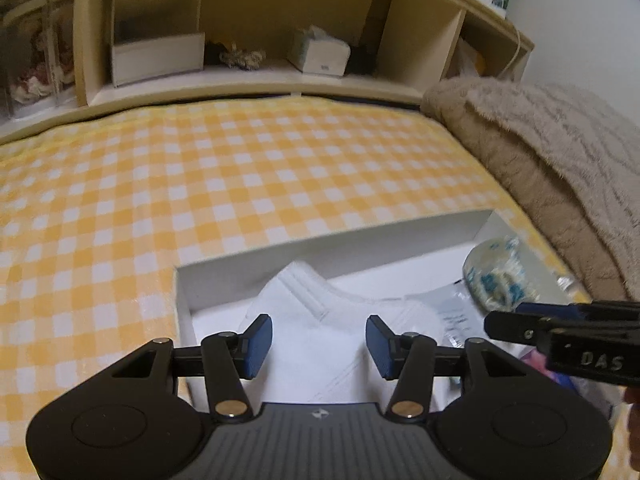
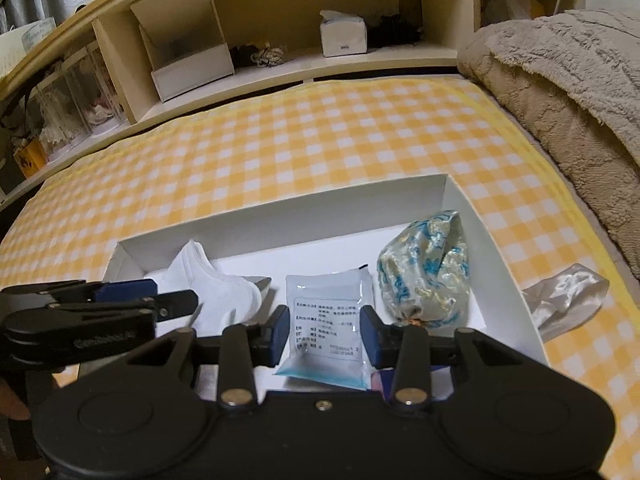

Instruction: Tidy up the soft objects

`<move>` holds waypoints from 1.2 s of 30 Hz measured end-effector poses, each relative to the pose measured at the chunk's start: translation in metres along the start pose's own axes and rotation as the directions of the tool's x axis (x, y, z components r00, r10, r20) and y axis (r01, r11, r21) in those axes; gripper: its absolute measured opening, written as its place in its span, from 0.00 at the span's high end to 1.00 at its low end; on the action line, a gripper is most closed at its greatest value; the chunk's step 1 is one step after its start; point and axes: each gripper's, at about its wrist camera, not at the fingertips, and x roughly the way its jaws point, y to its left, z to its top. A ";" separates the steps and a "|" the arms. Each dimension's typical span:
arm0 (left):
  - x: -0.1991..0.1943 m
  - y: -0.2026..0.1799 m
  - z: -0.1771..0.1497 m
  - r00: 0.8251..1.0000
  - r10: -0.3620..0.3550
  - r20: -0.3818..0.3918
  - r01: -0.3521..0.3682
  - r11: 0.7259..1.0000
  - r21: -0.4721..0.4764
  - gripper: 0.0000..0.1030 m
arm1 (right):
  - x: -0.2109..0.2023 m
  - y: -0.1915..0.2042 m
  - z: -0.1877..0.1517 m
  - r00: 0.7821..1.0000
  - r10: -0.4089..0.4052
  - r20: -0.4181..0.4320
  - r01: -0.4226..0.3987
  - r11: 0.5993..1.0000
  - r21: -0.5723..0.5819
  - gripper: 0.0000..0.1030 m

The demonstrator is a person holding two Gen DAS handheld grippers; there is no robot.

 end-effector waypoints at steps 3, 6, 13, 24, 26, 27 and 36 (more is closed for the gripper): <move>-0.016 -0.002 0.004 1.000 0.000 0.022 0.000 1.000 -0.009 0.41 | -0.007 0.001 0.001 1.000 -0.010 0.017 0.010 1.000 -0.001 0.59; -0.035 -0.003 0.008 0.999 0.005 0.051 -0.004 1.000 -0.008 0.32 | -0.019 0.005 0.004 0.999 -0.010 0.047 0.011 1.000 -0.012 0.54; -0.080 -0.005 0.006 0.994 0.023 0.103 -0.023 1.000 -0.001 0.17 | -0.048 0.009 0.004 0.995 -0.022 0.094 0.021 1.000 0.010 0.42; -0.157 -0.013 -0.006 0.985 0.051 0.166 -0.049 0.999 -0.017 0.00 | -0.112 0.031 0.001 0.975 -0.009 0.221 0.000 0.999 0.042 0.19; -0.172 -0.013 -0.008 0.982 0.059 0.180 -0.057 0.998 -0.016 0.00 | -0.125 0.036 -0.001 0.971 0.000 0.240 -0.010 0.999 0.042 0.16; -0.179 -0.014 -0.009 0.981 0.066 0.183 -0.065 0.998 -0.013 0.00 | -0.131 0.038 -0.002 0.969 0.006 0.249 -0.016 0.999 0.040 0.14; -0.236 -0.019 -0.020 0.969 0.085 0.232 -0.085 0.996 -0.010 0.00 | -0.188 0.049 -0.020 0.953 0.082 0.292 -0.085 0.996 -0.005 0.00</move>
